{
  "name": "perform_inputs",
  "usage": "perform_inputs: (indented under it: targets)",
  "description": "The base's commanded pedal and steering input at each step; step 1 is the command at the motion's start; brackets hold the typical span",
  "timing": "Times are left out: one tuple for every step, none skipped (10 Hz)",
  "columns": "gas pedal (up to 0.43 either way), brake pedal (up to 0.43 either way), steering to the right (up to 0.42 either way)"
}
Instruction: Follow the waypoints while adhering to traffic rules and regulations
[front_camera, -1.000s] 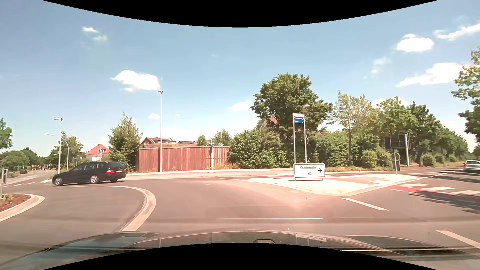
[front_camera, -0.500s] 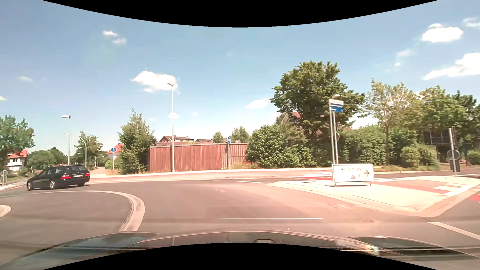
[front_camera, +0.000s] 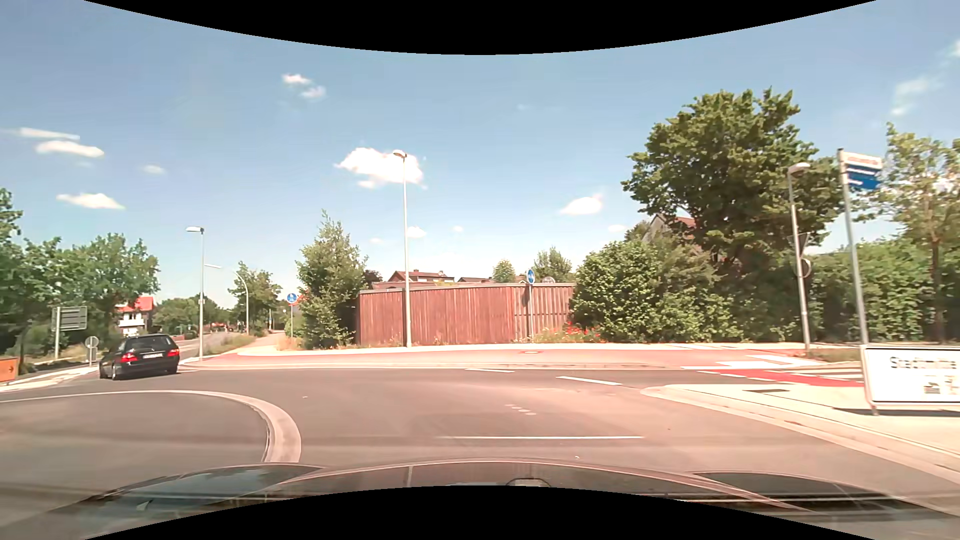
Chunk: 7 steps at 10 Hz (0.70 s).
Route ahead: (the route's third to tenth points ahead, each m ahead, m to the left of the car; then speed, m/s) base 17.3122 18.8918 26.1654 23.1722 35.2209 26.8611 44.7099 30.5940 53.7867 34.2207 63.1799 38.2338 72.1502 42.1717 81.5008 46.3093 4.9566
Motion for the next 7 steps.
perform_inputs:
  targets:
    - [0.150,0.000,-0.270]
    - [0.138,0.000,-0.264]
    - [0.138,0.000,-0.268]
    - [0.138,0.000,-0.287]
    - [0.138,0.000,-0.303]
    - [0.138,0.000,-0.314]
    - [0.138,0.000,-0.323]
